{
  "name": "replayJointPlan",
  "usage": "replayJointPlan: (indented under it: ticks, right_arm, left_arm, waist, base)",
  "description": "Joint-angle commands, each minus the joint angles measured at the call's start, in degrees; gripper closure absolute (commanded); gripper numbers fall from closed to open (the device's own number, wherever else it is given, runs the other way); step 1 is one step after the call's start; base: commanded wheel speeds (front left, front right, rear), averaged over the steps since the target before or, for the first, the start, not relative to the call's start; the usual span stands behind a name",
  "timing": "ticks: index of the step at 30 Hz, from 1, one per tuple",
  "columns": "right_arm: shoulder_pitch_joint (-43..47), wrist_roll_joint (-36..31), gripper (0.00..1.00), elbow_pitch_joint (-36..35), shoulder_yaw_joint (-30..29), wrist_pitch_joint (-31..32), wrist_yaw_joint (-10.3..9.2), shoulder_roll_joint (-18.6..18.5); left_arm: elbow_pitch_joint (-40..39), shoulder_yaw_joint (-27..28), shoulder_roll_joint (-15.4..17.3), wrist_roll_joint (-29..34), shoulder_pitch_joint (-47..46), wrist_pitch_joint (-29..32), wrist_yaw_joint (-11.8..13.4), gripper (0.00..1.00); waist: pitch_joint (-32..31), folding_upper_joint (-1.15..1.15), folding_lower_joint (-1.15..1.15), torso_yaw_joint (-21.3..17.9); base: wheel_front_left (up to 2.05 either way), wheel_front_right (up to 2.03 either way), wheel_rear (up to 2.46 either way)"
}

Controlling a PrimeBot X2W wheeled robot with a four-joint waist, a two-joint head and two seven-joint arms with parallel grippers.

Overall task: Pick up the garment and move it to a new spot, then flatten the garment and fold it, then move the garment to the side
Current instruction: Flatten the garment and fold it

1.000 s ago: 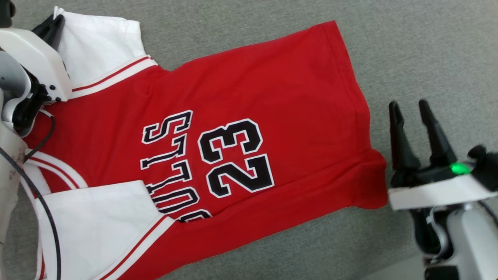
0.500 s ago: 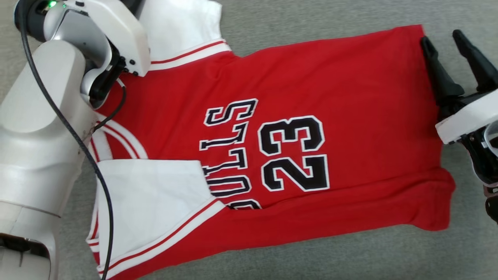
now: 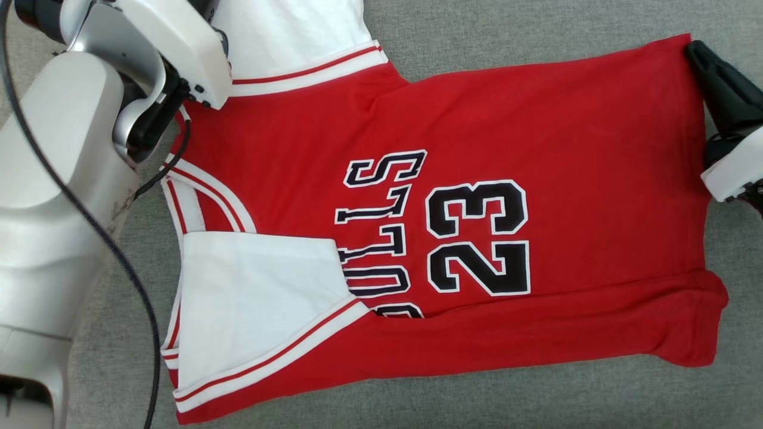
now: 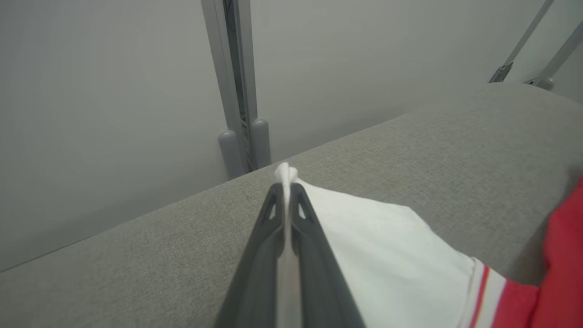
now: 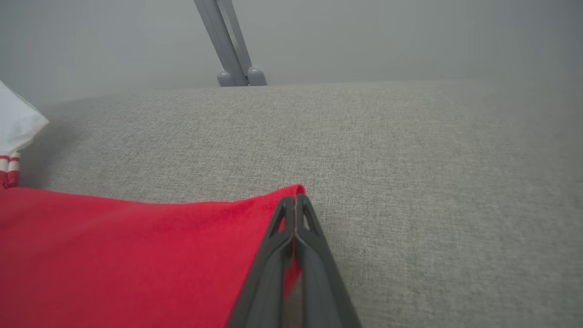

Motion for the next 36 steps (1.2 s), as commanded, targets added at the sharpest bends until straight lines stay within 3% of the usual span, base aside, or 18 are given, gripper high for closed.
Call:
replayJointPlan:
  ticks: [1,6,12,21,27,36]
  right_arm:
    - [-0.42,0.19,1.0,-0.49,0.36,-0.45,0.02,-1.31]
    - [2.34,-0.17,1.0,-3.23,0.02,-3.05,0.02,-4.02]
    - [9.09,1.42,1.0,-9.91,-0.96,-5.31,0.02,-7.75]
    - [22.19,7.13,1.0,-16.28,-5.85,-6.89,0.03,-8.38]
    - [32.28,11.47,1.0,-20.51,-10.57,-8.68,0.03,-5.45]
    - [39.84,13.5,1.0,-21.81,-14.35,-10.42,0.03,-1.64]
  left_arm:
    - [-2.27,0.86,1.17,-0.85,1.6,-0.8,0.53,1.0]
    - [-13.89,2.21,4.29,-1.13,7.87,-2.66,3.34,1.0]
    - [-33.76,5.19,9.2,-2.75,20.57,-4.31,9.0,1.0]
    - [-54.54,9.0,13.63,-9.19,40.16,-5.85,14.09,1.0]
    - [-61.16,11.08,14.93,-16.17,54.19,-6.99,16.26,1.0]
    - [-59.27,12.74,14.89,-22.61,63.47,-8.04,16.25,1.0]
  waist:
    - [-0.31,0.0,0.0,0.27]
    - [-1.33,0.0,0.0,1.61]
    - [-2.64,0.0,0.0,3.51]
    - [-4.44,0.0,0.0,4.54]
    - [-5.77,0.0,0.0,4.13]
    - [-6.33,0.0,0.0,3.56]
  base:
    - [0.0,0.0,0.0]
    - [0.0,0.0,0.0]
    - [0.0,0.0,0.0]
    - [0.0,0.0,0.0]
    - [0.0,0.0,0.0]
    - [0.0,0.0,0.0]
